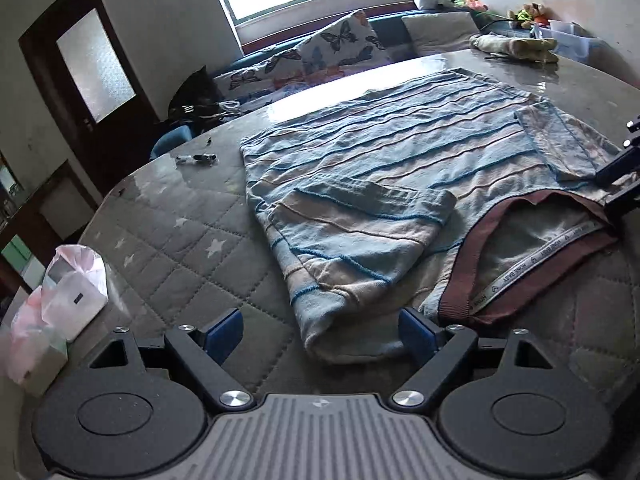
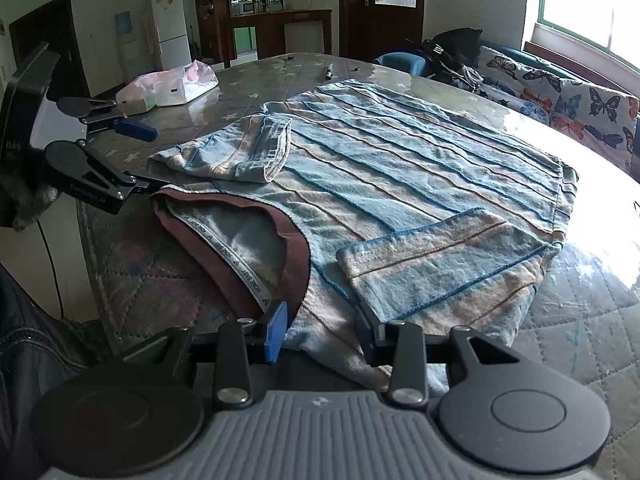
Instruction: Fold clothes
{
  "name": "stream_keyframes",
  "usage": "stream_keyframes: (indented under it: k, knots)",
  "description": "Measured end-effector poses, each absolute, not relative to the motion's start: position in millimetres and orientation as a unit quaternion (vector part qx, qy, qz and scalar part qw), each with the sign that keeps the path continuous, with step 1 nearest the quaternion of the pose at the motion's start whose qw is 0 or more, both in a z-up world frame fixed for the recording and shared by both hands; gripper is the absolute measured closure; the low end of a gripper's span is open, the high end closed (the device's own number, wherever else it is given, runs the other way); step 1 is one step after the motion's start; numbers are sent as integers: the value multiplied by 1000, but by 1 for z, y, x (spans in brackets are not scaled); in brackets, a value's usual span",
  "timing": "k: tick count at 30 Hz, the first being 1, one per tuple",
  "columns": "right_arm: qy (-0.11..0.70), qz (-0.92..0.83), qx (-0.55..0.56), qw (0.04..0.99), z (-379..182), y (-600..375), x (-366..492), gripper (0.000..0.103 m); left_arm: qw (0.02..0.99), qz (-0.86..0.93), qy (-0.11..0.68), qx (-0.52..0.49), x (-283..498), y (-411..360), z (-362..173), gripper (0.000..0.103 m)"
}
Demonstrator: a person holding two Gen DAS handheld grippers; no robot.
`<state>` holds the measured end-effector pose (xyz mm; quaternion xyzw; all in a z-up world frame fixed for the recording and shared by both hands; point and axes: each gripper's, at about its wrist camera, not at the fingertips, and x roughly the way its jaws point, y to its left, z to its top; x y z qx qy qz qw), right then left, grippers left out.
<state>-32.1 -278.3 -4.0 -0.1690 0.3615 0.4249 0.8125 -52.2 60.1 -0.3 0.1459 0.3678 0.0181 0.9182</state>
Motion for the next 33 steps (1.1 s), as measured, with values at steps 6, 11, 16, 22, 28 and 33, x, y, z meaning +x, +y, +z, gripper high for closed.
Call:
stream_keyframes:
  k: [6, 11, 16, 22, 28, 33]
  knots:
    - [362, 425, -169, 812, -4, -278, -32, 65, 930, 17, 343, 129, -54, 64, 10, 16]
    - [361, 424, -168, 813, -4, -277, -32, 65, 923, -21, 352, 152, -57, 54, 2, 16]
    - [361, 424, -170, 813, -2, -277, -33, 65, 924, -34, 339, 176, -63, 55, 7, 16]
    - [357, 422, -177, 814, 6, -281, -36, 65, 912, -96, 310, 250, -79, 57, 15, 20]
    - [355, 414, -178, 819, 8, -284, -36, 65, 909, -144, 309, 239, -78, 50, 14, 41]
    - [358, 411, -175, 820, 5, -283, -34, 65, 924, -103, 312, 194, -63, 61, 17, 50]
